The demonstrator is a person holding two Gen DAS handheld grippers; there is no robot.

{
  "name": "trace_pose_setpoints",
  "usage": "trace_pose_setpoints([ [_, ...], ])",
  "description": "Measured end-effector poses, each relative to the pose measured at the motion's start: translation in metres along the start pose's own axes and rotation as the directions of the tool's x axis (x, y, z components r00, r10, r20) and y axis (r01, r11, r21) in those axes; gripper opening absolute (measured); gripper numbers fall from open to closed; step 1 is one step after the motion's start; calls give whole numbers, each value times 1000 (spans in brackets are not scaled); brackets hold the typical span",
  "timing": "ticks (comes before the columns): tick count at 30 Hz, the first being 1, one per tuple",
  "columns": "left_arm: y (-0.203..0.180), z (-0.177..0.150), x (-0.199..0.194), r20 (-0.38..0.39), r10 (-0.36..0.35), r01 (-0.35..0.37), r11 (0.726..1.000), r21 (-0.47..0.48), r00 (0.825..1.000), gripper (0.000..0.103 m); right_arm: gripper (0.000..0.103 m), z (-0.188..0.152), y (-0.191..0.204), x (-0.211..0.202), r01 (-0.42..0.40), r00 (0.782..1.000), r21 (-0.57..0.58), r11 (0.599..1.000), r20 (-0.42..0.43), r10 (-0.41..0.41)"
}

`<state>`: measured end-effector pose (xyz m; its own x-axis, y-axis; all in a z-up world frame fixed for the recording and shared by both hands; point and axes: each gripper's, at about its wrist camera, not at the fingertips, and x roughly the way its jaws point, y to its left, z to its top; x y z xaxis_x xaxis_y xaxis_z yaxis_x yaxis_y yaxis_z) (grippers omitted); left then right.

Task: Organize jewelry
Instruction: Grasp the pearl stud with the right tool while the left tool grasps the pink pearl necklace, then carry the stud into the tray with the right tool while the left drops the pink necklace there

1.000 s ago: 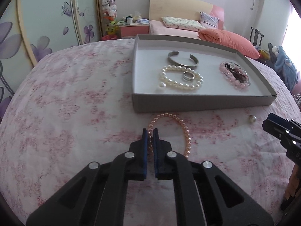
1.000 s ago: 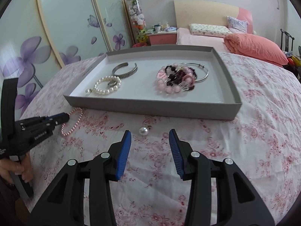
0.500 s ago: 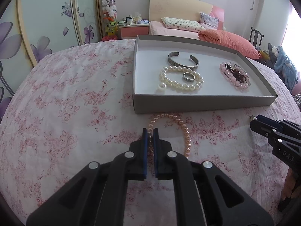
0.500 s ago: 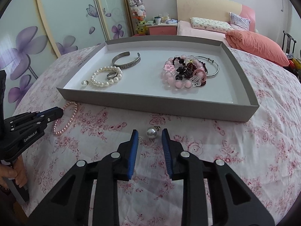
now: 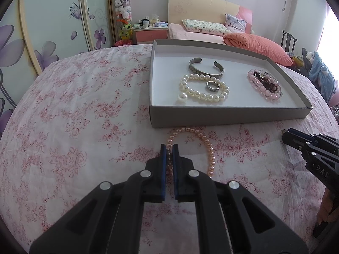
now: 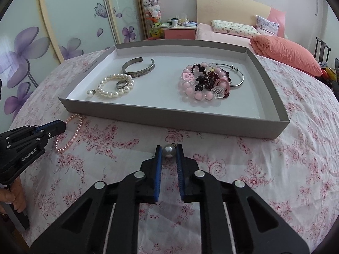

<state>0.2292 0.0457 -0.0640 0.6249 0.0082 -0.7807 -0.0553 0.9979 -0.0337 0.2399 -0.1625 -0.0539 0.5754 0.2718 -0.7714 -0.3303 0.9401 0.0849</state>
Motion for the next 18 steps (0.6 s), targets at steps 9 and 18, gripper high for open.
trace_pose_setpoints([
  [9, 1, 0, 1, 0, -6, 6, 1000, -6, 1000, 7, 14, -11, -38, -12, 65, 998, 91, 994, 8, -67],
  [18, 5, -4, -5, 18, -22, 23, 999, -46, 1000, 7, 14, -21, -56, -30, 91, 993, 130, 987, 58, -99],
])
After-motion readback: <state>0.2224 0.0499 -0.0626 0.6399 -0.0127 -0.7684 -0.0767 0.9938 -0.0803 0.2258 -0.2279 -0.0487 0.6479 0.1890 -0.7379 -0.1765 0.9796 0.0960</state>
